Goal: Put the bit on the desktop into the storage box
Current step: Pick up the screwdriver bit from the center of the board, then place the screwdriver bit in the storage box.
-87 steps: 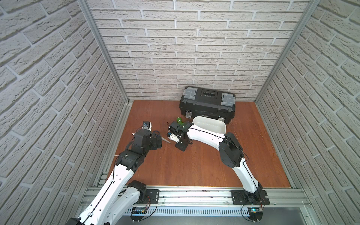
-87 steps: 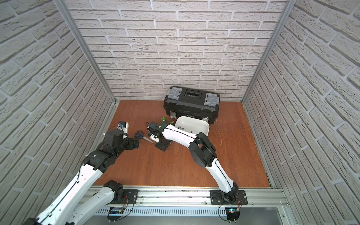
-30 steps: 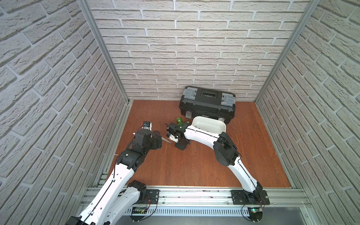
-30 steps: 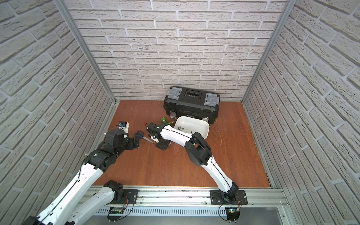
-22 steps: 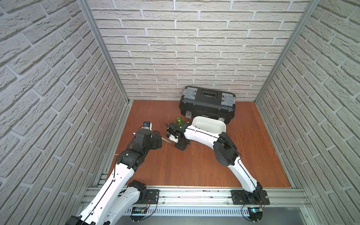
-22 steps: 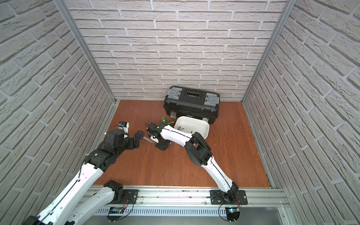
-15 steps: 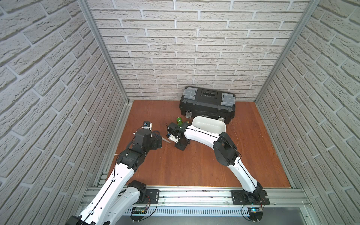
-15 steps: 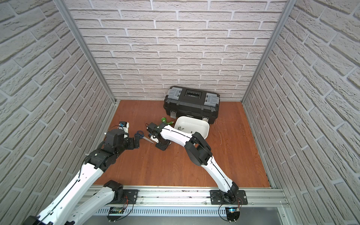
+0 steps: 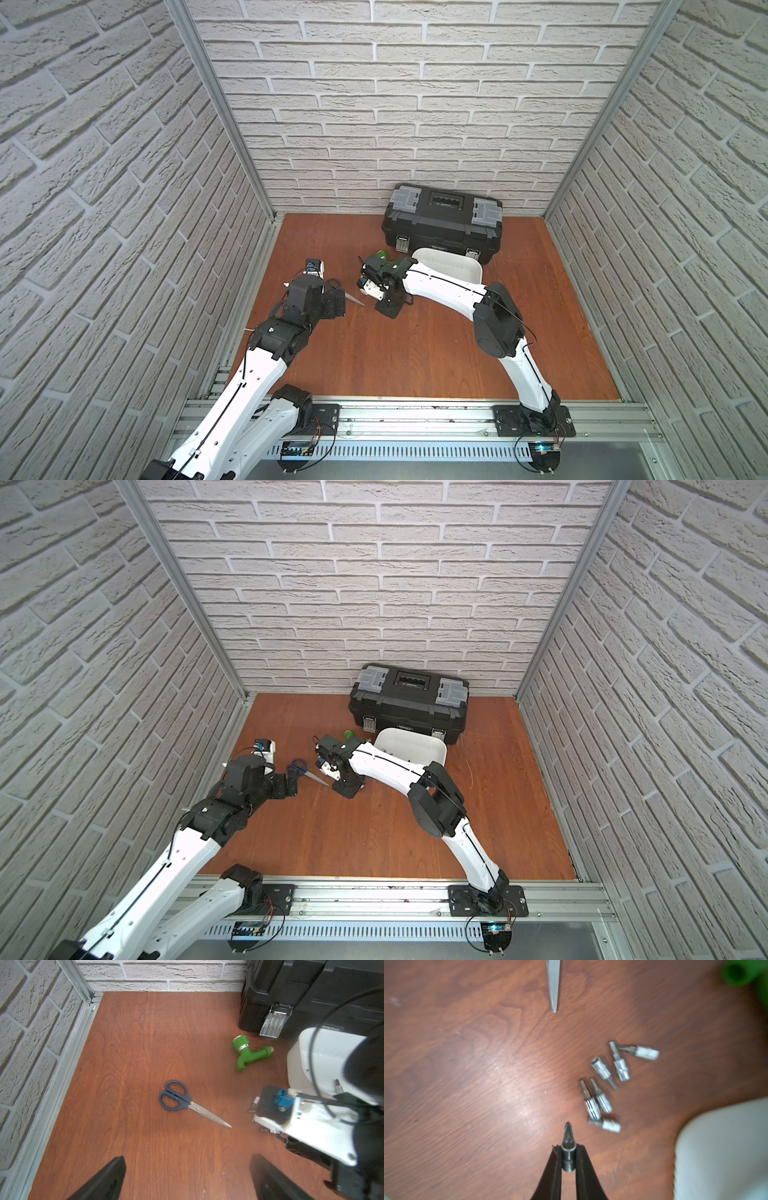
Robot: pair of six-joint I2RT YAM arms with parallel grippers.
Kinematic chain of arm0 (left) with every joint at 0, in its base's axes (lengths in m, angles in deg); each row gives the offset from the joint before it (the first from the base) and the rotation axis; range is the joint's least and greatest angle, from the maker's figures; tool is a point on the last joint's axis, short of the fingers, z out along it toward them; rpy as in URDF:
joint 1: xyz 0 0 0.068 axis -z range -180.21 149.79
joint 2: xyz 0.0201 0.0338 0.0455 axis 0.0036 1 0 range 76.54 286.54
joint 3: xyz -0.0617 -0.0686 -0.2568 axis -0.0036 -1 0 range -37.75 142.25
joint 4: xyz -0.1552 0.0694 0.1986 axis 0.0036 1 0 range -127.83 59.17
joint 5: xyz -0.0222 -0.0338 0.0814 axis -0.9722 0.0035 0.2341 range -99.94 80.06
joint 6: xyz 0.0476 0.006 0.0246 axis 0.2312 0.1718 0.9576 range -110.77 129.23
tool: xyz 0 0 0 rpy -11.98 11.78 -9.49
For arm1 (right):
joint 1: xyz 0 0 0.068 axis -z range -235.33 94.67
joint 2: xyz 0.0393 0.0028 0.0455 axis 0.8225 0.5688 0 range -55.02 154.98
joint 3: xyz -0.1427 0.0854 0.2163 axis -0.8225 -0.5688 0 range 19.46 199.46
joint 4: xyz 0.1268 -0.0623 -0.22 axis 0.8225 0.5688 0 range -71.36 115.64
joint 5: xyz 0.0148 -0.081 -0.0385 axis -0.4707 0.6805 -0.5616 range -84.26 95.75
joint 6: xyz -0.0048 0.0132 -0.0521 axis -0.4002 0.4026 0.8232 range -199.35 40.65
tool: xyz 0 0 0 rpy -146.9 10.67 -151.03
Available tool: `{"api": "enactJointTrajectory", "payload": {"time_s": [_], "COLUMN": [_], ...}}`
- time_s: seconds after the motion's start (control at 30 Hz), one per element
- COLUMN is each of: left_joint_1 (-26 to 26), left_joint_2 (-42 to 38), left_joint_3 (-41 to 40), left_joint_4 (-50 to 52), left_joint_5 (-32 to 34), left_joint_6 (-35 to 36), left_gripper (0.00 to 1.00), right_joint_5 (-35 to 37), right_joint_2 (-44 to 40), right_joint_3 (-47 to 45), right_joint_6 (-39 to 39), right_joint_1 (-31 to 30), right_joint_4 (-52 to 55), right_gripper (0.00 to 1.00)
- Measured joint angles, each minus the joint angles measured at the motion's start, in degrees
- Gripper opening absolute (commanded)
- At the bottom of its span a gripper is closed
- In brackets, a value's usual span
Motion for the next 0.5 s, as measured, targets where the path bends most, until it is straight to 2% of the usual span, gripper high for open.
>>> {"api": "enactJointTrajectory", "payload": {"time_s": [0.2, 0.5], "left_joint_1": [-0.15, -0.24], "left_joint_2": [0.57, 0.76], "left_joint_3": [0.0, 0.0], "left_joint_4": [0.0, -0.02], "left_joint_5": [-0.11, -0.2], "left_joint_6": [0.0, 0.0], "left_gripper": [0.98, 0.98], "right_joint_5": [0.63, 2.4], "right_joint_2": [-6.56, -10.75], "right_joint_3": [-1.33, -3.56], "right_joint_6": [-0.44, -0.57], "right_joint_1": [2.86, 11.06], "right_joint_4": [-0.02, 0.13], "right_gripper": [0.11, 0.11]}}
